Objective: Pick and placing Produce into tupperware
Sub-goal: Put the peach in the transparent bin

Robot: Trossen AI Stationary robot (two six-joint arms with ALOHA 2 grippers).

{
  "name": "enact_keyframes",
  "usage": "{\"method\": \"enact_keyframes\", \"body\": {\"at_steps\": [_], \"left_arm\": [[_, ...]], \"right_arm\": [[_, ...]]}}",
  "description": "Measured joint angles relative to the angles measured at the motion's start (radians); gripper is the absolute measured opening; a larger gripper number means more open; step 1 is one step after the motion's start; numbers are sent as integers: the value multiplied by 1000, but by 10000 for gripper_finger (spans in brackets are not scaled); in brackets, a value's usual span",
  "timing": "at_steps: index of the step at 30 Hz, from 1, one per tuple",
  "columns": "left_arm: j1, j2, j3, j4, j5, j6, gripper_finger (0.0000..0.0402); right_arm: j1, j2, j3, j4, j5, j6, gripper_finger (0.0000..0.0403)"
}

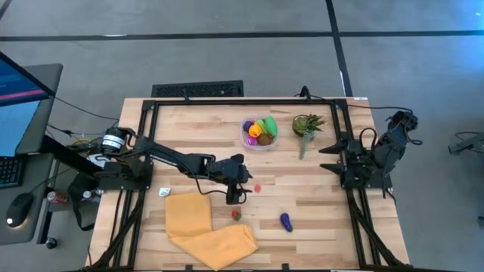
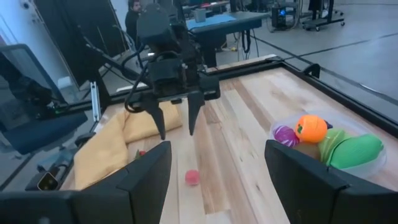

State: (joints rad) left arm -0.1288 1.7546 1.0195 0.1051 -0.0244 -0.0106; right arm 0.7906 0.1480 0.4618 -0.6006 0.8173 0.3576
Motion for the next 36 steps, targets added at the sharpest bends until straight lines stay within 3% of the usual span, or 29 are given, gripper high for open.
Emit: {"method": "enact_keyframes", "body": {"at_steps": [4, 10, 16, 25, 36], "left_arm": [[-6, 0, 0, 0, -42, -20, 238], [-6, 57, 7, 35, -23, -36, 241], [-11, 178, 125, 32, -7, -17, 241], [7, 301, 267, -98, 14, 59, 241], [19, 310, 276, -192, 17, 57, 240]], "right_arm": [[0, 1, 0, 0, 0, 0, 281], [0, 2, 0, 0, 0, 0, 281], [0, 2, 0, 0, 0, 0, 281], [0, 2, 0, 0, 0, 3, 281], [0, 2, 0, -5, -1, 8, 281]]}}
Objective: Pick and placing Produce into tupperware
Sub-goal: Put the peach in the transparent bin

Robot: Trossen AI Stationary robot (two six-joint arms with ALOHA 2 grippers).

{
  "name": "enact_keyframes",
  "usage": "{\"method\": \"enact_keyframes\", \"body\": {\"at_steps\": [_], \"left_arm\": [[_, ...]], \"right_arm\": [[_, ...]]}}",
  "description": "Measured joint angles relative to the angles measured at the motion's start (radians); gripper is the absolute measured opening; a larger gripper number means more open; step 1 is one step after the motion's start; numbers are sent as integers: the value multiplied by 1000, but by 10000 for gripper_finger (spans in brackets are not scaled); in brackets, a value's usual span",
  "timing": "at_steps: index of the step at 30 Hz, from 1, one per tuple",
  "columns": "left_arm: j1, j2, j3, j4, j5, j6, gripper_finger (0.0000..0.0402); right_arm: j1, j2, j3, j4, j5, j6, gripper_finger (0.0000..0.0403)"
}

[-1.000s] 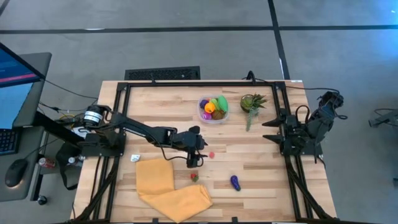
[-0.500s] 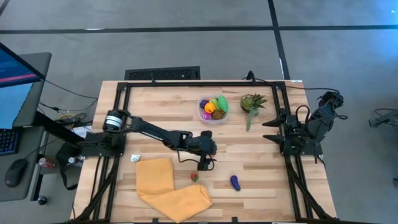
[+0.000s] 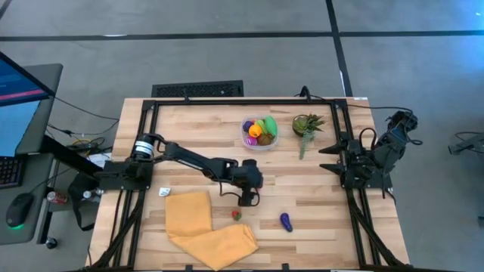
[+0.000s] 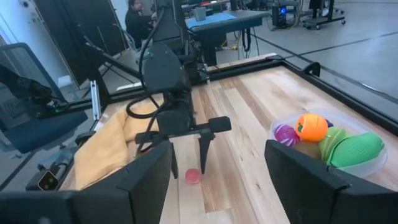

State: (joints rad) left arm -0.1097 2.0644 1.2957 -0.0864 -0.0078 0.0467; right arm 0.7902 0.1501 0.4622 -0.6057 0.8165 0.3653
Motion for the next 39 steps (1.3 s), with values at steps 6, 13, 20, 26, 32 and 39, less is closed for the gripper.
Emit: {"method": "enact_keyframes", "body": {"at_steps": [6, 13, 20, 26, 32, 39], "left_arm": [[0, 0, 0, -49, -1, -5, 240], [0, 0, 0, -30, -1, -15, 240], [0, 0, 0, -30, -5, -15, 240], [0, 0, -1, -29, 0, -15, 240], [0, 0, -1, -13, 1, -15, 223], [0, 0, -1, -1, 10, -15, 190]], "right_arm": [[0, 0, 0, 0, 0, 0, 281], [0, 0, 0, 0, 0, 0, 281], [0, 0, 0, 0, 0, 0, 281], [0, 0, 0, 0, 0, 0, 281], [0, 0, 0, 0, 0, 0, 281], [0, 0, 0, 0, 0, 0, 281]]}}
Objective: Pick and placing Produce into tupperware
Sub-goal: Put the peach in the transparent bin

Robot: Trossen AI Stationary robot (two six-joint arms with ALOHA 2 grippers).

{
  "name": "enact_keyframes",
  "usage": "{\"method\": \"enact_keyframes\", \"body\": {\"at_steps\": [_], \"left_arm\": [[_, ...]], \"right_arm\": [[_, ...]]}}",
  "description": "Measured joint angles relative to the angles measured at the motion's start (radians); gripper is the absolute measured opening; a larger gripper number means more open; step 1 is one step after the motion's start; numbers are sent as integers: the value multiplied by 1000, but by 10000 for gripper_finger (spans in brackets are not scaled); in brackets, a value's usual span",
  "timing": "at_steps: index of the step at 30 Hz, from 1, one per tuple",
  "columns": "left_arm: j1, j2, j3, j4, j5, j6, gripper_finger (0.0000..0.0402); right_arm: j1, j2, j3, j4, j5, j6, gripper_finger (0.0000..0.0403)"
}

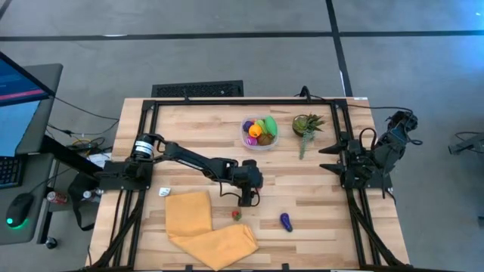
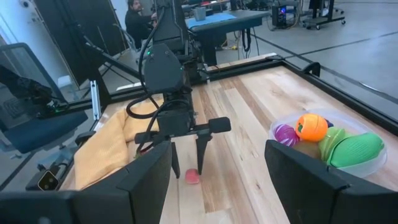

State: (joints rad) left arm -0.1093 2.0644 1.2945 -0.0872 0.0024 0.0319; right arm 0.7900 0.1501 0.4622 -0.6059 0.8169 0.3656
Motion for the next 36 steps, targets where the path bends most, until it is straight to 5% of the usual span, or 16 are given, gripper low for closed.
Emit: {"method": "enact_keyframes", "body": {"at_steps": [25, 36], "left_arm": [[0, 32, 0, 29, 10, -55, 175], [0, 32, 0, 37, 13, -68, 82]], "right_arm": [[0, 0, 0, 0, 0, 0, 281], [0, 0, 0, 0, 0, 0, 281]]}}
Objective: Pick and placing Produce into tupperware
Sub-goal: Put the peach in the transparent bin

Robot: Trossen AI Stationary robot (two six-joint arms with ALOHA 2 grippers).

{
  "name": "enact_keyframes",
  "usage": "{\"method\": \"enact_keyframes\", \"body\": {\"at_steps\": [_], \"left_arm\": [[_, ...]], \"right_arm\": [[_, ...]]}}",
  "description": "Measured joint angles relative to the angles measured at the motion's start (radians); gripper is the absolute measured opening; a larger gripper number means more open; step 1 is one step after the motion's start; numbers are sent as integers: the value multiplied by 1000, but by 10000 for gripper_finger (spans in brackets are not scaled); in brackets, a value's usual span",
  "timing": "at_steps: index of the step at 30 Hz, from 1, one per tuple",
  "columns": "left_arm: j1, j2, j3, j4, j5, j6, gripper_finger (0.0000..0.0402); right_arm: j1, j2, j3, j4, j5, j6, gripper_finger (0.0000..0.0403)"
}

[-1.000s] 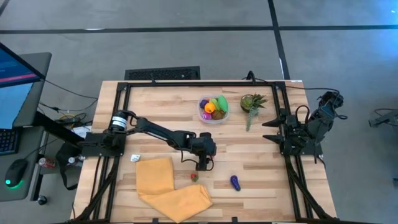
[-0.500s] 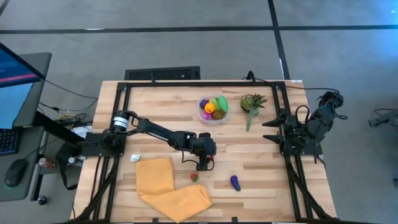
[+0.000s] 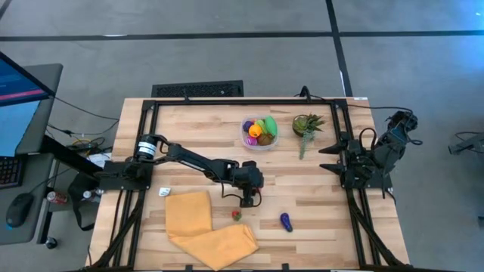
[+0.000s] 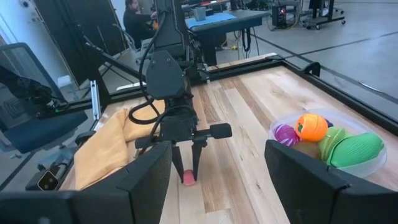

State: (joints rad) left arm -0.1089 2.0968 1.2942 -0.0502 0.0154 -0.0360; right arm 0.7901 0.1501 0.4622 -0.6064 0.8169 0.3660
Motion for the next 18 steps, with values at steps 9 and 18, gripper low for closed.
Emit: {"method": "enact_keyframes", "body": {"at_steps": [9, 18], "left_arm": [[1, -23, 0, 17, -26, -13, 80], [37, -50, 85, -10, -83, 31, 81]], "right_arm": [[0, 0, 0, 0, 0, 0, 281], [0, 0, 0, -1, 0, 0, 281]]}}
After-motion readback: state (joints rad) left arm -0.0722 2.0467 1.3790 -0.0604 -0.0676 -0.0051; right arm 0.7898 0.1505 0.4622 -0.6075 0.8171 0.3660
